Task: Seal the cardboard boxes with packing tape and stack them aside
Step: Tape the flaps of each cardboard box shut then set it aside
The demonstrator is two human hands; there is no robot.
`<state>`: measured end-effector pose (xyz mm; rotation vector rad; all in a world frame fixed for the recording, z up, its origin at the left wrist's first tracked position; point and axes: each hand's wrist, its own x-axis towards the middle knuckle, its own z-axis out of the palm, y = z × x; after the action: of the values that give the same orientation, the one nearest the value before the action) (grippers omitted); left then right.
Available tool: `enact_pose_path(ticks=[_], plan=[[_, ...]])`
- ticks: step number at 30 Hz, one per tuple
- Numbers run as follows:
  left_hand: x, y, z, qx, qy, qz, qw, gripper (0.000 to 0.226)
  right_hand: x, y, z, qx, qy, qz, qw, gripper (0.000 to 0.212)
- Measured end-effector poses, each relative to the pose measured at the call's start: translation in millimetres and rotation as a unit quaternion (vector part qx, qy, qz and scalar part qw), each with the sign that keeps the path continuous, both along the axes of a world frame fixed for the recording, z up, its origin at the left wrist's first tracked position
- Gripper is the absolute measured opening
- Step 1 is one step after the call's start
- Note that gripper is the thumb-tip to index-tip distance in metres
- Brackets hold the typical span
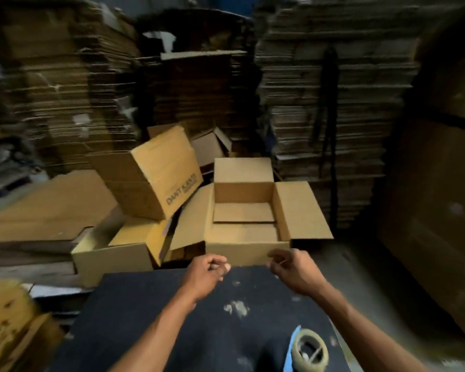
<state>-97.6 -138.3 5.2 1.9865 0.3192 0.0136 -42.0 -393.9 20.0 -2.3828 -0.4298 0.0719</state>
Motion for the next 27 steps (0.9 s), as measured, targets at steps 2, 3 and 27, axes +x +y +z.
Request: enact_pose_path(ticks=[2, 3, 27], plan=[[4, 35, 7, -0.01, 0.004, 0.034, 0.999, 0.016, 31, 44, 14, -0.02, 0.002, 0.059, 0.998, 0.031], [6, 54, 10, -0.013, 0.007, 0.05, 0.999, 0.016, 44, 67, 21, -0.027, 0.002, 0.089, 0.996, 0.031], [274, 492, 119, 0.153, -0.045, 0.125, 0.979, 0.13, 354, 565, 164, -0.34, -0.281, 0.191, 0.877, 0.101]])
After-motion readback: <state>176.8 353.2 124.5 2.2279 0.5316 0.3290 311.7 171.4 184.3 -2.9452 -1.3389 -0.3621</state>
